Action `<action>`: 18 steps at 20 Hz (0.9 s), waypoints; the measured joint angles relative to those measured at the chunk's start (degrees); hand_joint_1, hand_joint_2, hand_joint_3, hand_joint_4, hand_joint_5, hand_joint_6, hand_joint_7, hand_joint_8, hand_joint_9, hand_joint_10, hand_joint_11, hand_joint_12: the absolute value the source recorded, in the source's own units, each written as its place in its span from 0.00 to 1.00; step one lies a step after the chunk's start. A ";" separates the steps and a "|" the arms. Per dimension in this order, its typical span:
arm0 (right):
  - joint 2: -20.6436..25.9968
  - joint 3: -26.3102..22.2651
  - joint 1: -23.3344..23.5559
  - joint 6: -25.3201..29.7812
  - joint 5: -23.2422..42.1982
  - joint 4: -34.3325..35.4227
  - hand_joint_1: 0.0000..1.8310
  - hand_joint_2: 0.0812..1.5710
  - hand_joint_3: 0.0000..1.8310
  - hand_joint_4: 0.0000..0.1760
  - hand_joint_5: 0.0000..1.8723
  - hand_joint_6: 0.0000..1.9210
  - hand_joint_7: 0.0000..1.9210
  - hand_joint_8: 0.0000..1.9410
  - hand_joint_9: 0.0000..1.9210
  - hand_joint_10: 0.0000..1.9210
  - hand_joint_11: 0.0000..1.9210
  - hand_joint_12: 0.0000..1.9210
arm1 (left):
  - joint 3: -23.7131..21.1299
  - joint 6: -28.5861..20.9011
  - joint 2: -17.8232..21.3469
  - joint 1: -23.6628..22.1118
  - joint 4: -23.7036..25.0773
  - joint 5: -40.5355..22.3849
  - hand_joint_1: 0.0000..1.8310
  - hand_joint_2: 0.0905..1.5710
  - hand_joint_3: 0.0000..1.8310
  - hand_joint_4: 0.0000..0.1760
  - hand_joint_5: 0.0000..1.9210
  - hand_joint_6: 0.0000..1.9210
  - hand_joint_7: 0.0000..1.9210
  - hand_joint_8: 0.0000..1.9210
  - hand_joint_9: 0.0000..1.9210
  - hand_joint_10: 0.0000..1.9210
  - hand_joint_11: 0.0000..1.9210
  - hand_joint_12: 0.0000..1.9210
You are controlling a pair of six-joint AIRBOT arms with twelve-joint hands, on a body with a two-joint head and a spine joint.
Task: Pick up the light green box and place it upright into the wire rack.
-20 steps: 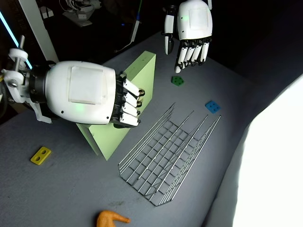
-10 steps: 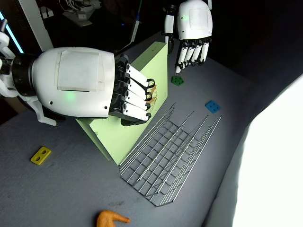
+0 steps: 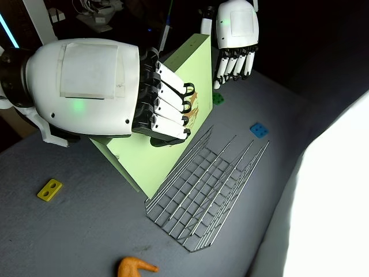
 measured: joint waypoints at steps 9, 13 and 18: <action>-3.54 5.64 0.50 0.02 0.94 -0.13 0.75 0.71 0.00 0.00 0.48 0.50 0.49 0.53 0.45 0.73 0.36 0.88 | 0.00 0.00 0.00 0.00 0.02 0.00 0.24 0.91 0.00 0.00 0.38 0.00 0.46 0.00 0.35 0.35 0.19 0.80; -5.31 7.56 0.68 0.17 0.57 -0.15 0.75 0.71 0.00 0.00 0.48 0.47 0.50 0.54 0.45 0.73 0.37 0.86 | 0.00 0.00 0.00 0.00 0.02 0.00 0.24 0.91 0.00 0.00 0.37 0.00 0.45 0.00 0.33 0.37 0.19 0.81; -6.10 7.87 0.61 0.26 -0.11 0.55 0.75 0.72 0.00 0.00 0.47 0.50 0.49 0.55 0.44 0.75 0.36 0.87 | 0.00 0.00 0.00 0.00 -0.02 0.00 0.22 0.91 0.00 0.00 0.37 0.00 0.45 0.00 0.33 0.38 0.19 0.81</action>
